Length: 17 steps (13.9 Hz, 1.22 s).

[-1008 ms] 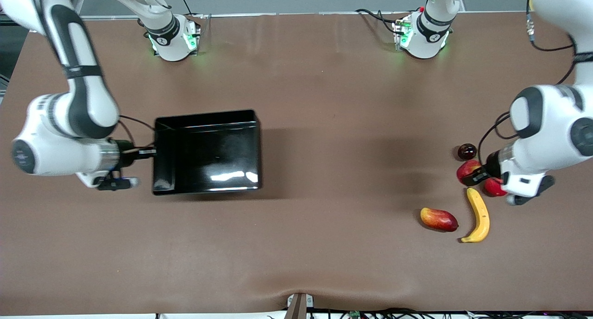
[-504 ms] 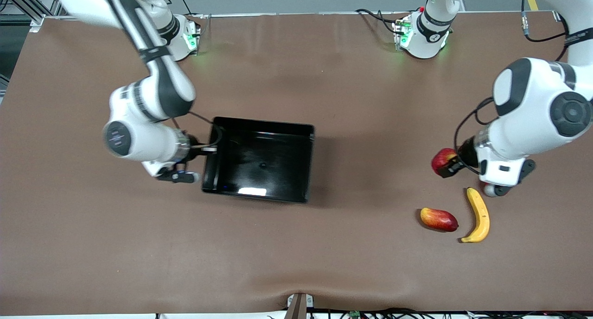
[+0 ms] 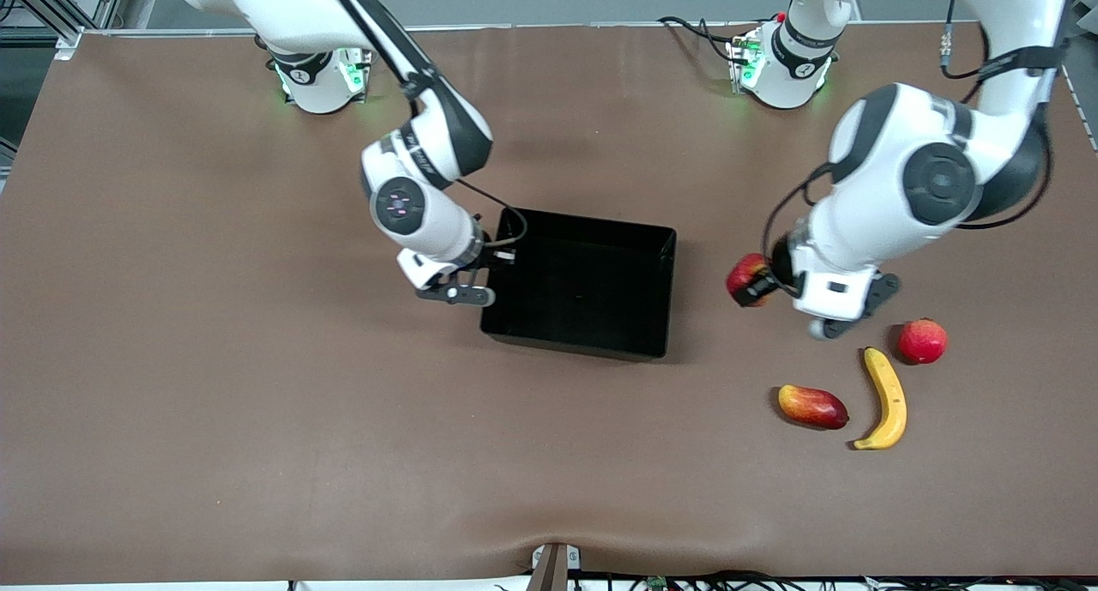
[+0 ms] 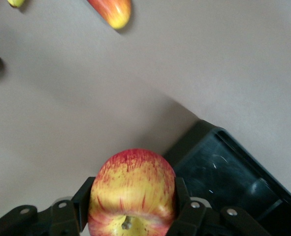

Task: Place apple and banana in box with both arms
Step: 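Carry the apple over the tray while the right gripper slides the tray, then release the apple into the tray while the right gripper withdraws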

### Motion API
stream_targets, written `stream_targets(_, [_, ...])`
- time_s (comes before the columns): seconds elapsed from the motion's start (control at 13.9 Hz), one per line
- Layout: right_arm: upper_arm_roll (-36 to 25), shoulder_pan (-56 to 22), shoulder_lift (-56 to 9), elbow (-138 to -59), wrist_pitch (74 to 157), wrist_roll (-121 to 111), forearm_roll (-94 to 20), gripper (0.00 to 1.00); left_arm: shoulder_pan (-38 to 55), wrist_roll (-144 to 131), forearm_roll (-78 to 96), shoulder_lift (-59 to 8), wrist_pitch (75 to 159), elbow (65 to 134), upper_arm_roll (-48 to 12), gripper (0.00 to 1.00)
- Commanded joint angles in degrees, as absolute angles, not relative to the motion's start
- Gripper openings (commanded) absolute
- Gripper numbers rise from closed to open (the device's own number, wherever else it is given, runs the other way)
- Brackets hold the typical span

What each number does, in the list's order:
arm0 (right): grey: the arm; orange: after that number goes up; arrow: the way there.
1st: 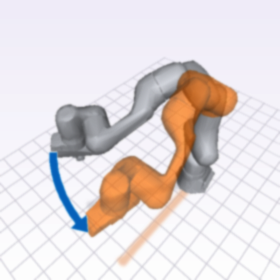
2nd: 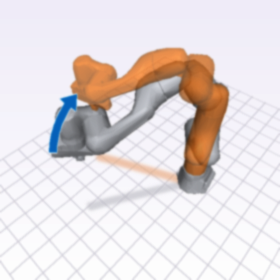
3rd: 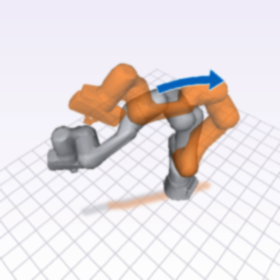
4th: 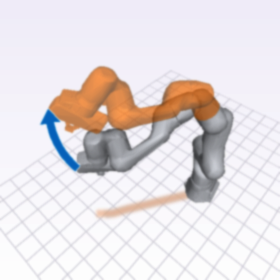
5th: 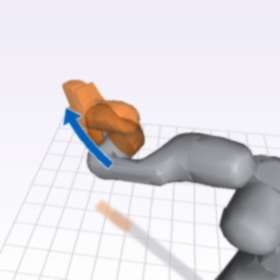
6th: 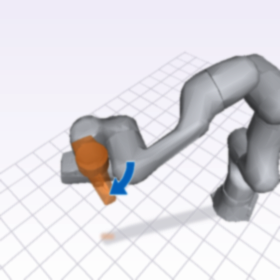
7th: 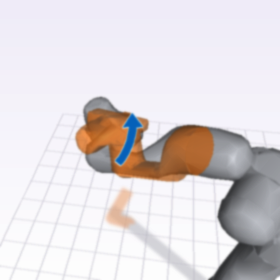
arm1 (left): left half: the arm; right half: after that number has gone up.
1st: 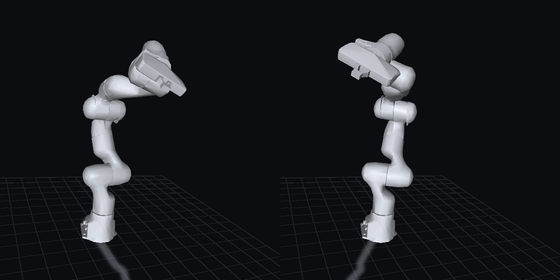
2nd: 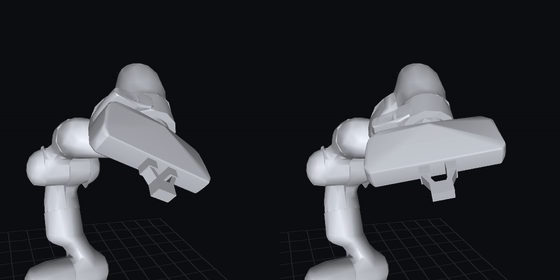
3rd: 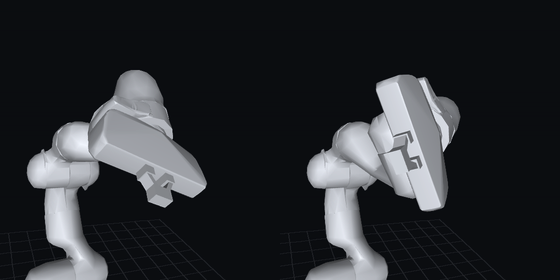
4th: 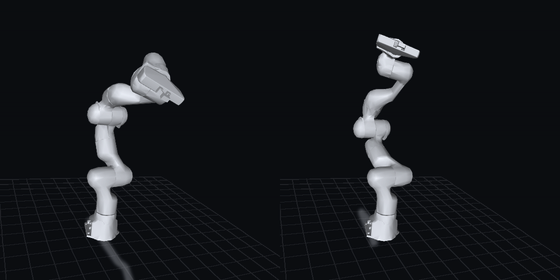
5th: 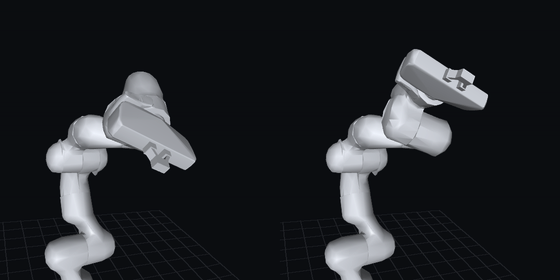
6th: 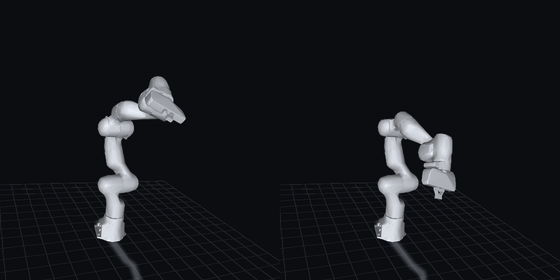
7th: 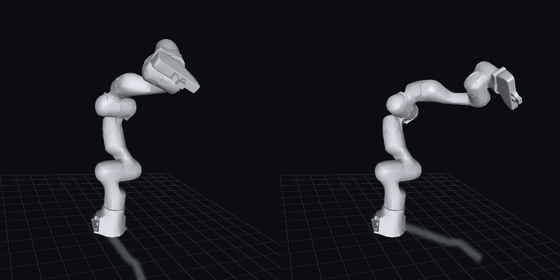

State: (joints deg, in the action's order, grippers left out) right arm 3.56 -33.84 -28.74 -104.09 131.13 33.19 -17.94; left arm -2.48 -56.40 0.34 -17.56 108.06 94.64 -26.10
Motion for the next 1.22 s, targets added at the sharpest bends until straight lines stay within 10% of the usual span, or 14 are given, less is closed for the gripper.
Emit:
stream_targets(0.0, [3.0, -35.6, -31.0, -101.4, 131.6, 32.9, -19.8, 0.00, 1.4, -61.0, 0.4, -21.1, 109.9, 94.3, -26.1, 0.00])
stream_targets(0.14, [3.0, -35.9, -32.1, -100.6, 131.5, 32.9, -19.8, 0.12, 5.0, -62.8, -1.0, -24.1, 112.0, 94.7, -26.1, 0.00])
stream_targets(0.22, [3.0, -35.7, -32.4, -99.9, 131.2, 33.0, -19.7, 0.74, 6.7, -63.1, -2.9, -25.6, 112.1, 94.7, -26.1, 0.00])
stream_targets(0.29, [2.8, -35.5, -32.3, -98.8, 130.5, 32.5, -19.1, 1.00, 8.5, -63.2, -4.6, -27.0, 112.1, 94.7, -26.1, 0.00])
stream_targets(1.01, [-0.4, -23.8, -31.2, -69.2, 93.6, 32.0, -11.3, 1.00, 17.3, -61.7, -11.4, -42.2, 118.0, 95.2, -26.3, 0.01])
stream_targets(1.08, [-0.6, -22.4, -31.2, -67.0, 89.7, 32.1, -11.2, 1.00, 17.4, -61.7, -11.4, -42.7, 118.1, 95.3, -26.3, 0.29])
stream_targets(1.15, [-0.5, -20.7, -31.1, -65.4, 86.9, 32.0, -10.7, 1.00, 18.0, -61.7, -11.4, -42.6, 118.1, 95.4, -26.2, 0.81])
